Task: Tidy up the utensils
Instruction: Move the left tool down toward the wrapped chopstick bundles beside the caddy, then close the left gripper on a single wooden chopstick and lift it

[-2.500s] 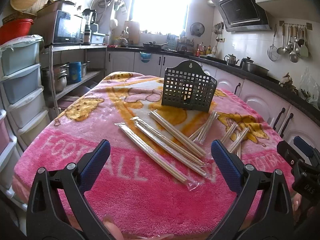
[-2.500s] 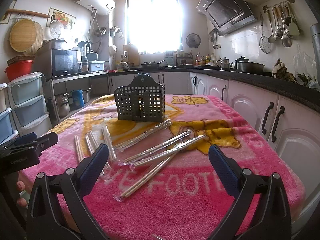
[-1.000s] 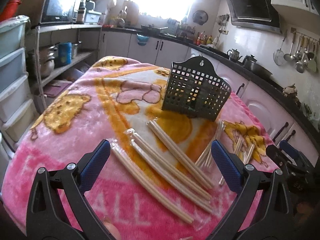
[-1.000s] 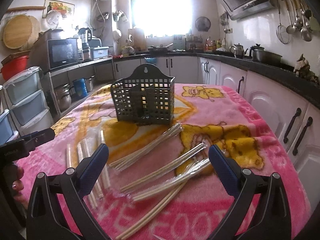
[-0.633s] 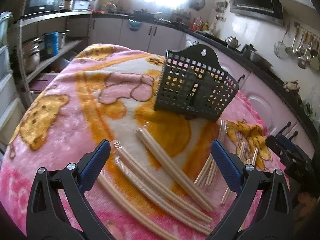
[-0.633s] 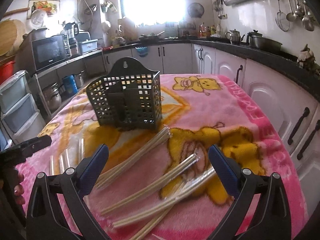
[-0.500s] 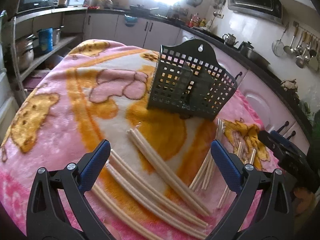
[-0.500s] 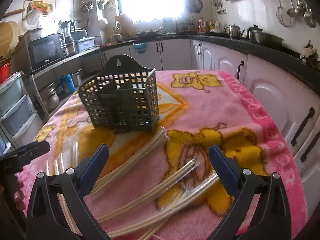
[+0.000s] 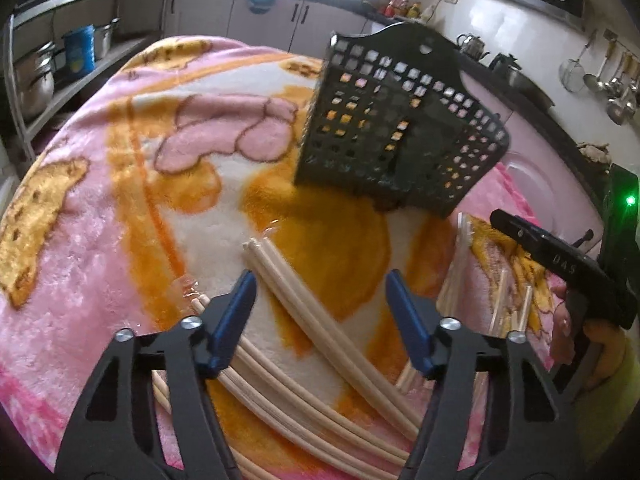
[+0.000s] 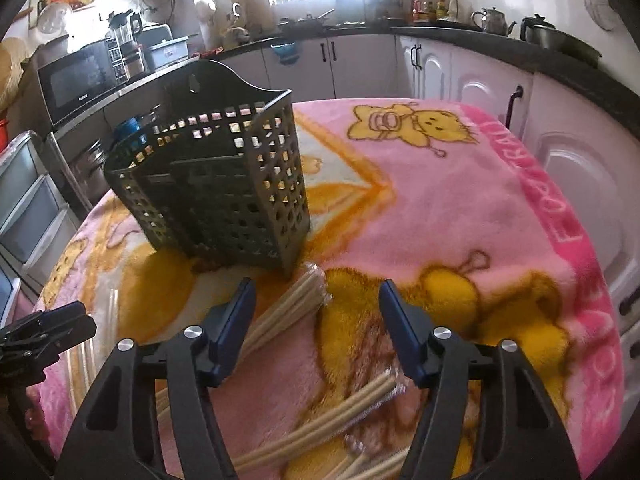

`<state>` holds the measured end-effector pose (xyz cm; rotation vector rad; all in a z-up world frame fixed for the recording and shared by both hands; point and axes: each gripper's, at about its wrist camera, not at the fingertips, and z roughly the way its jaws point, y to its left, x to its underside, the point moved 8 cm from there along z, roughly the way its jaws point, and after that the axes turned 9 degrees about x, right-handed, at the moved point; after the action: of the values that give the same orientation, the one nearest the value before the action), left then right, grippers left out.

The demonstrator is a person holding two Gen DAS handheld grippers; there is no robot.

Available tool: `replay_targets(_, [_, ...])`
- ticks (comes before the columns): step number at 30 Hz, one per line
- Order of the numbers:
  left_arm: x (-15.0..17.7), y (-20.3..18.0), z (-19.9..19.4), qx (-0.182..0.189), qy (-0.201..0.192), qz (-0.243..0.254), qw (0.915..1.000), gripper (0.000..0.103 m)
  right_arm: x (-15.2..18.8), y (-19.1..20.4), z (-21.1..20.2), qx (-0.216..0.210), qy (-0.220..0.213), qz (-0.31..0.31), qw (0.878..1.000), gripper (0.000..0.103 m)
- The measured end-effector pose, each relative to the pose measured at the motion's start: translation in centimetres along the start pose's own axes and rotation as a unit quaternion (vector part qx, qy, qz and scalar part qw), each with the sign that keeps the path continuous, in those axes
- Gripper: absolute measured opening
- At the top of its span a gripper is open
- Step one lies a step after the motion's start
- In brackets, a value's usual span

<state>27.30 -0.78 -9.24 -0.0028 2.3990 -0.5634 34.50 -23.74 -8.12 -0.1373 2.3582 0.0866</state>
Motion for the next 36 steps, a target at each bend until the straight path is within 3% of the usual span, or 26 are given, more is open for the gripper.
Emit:
replay_targets(3, [-0.3,0.5,0.7,0.002,0.004,-0.006,1.0000,0.038,-0.4,0.0,1.0,-0.002,0.006,-0.005,1.000,0.058])
replay_targets(13, [-0.3,1.3,2.5,-0.025,0.022,-0.013,0.9993,0.037,-1.2,0.7,3.0,-0.020,0.019,-0.027,0.999,0.053])
replay_targets(25, [-1.1,1.5,3.0,-0.022,0.024,-0.015,0.9994,0.028,-1.1,2.2,4.5,-0.055,0.034,-0.050,0.997,0.030])
replay_targets(30, [-1.1,2.8,2.5,-0.022,0.022,-0.025,0.9992,0.028,-1.1,3.2,4.5,-0.065,0.025,-0.072,0.995,0.012])
replay_targets(36, [-1.2,3.8,2.5,-0.012,0.027,-0.031,0.9991,0.024,-1.1,3.2,4.5,-0.071,0.023,-0.070,0.995,0.008])
